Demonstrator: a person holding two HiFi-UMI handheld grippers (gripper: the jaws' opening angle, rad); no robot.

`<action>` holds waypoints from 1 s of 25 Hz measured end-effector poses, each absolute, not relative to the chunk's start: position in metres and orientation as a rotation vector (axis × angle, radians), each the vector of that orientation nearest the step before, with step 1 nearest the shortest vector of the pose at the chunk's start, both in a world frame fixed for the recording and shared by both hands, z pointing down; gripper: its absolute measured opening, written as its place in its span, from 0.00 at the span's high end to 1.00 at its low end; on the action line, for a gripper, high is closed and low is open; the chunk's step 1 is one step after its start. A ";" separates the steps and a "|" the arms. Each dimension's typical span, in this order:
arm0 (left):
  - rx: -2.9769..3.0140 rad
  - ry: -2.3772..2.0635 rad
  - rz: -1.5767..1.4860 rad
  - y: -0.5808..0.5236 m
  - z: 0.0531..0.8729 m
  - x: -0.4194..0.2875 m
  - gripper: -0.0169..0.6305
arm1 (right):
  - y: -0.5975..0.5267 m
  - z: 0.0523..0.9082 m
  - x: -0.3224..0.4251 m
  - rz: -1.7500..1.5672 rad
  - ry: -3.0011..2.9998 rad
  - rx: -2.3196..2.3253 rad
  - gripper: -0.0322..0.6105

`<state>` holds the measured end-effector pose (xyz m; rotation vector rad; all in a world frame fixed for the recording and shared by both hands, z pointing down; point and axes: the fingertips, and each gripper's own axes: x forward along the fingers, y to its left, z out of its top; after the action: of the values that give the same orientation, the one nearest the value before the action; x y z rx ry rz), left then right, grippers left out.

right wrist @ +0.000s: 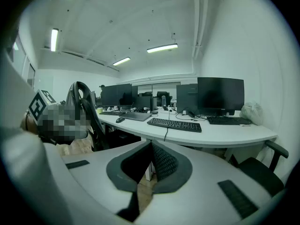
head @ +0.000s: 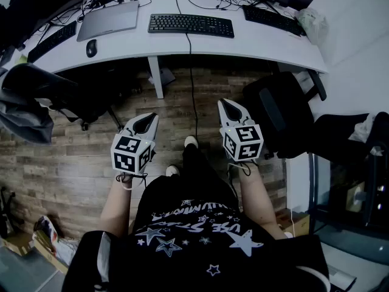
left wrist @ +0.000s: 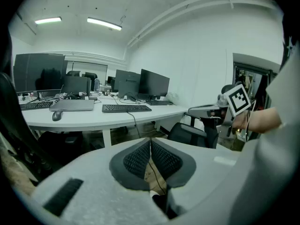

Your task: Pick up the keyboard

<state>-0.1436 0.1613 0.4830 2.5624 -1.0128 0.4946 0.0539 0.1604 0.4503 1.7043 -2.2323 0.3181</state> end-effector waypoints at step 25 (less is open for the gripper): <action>2.614 -1.068 0.380 0.143 0.456 -0.160 0.90 | 0.144 0.433 0.054 0.343 -2.288 1.767 0.89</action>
<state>-0.1603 0.1427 0.4559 2.6143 -1.0678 0.3802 0.0544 0.1444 0.4331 1.7671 -2.2882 0.3427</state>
